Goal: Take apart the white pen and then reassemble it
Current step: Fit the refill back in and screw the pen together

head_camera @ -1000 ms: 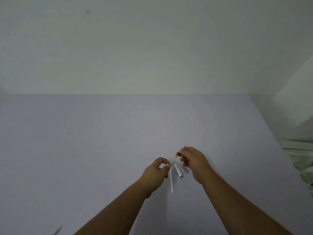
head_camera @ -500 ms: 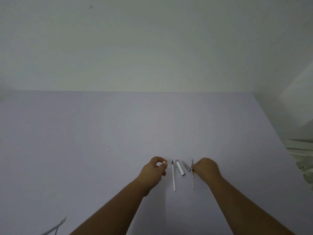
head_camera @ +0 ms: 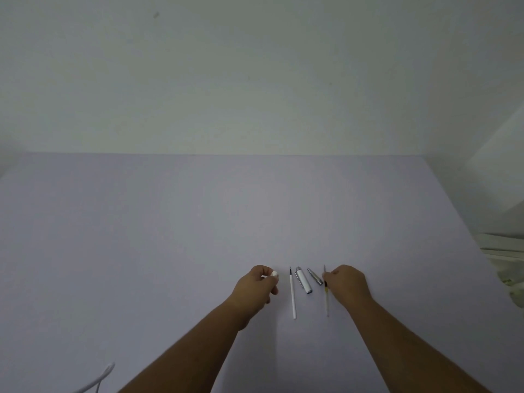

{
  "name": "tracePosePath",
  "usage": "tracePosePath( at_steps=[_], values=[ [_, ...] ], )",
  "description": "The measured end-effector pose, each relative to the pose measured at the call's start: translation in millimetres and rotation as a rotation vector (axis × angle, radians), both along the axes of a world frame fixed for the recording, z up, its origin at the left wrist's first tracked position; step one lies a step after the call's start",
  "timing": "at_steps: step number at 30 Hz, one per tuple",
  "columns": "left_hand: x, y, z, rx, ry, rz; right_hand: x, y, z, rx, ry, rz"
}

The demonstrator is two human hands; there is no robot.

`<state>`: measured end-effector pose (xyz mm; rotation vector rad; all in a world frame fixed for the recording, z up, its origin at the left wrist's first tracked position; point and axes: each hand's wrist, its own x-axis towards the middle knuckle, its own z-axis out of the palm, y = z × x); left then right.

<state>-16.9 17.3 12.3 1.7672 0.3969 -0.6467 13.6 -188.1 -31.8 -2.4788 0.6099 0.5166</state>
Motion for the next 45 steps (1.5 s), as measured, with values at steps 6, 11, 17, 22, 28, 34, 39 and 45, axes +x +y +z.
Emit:
tracePosePath(
  at_steps=[6, 11, 17, 22, 28, 34, 39, 45],
  values=[
    [0, 3, 0, 0.033, -0.034, 0.014, -1, 5, 10, 0.059, -0.04, -0.062],
    [0, 7, 0, 0.043, -0.08, 0.055, -10, 31, 29, 0.06, -0.098, 0.143],
    [-2, 13, -4, 0.111, -0.121, 0.107, -24, 70, 24, -0.174, -0.035, 0.519],
    [-3, 17, -5, 0.155, -0.12, 0.101, -36, 83, 16, -0.195, -0.029, 0.391],
    [-5, 18, -5, 0.198, -0.107, 0.065, -25, 78, 26, 0.107, -0.103, 0.126],
    [-5, 15, 0, 0.209, -0.118, 0.056, -11, 68, 50, 0.551, -0.336, -0.2],
    [-5, 8, 6, 0.194, -0.137, 0.037, -16, 69, 54, 0.671, -0.329, -0.233],
    [-6, 4, 11, 0.139, -0.132, 0.056, -17, 65, 53, 0.691, -0.341, -0.257]
  ],
)
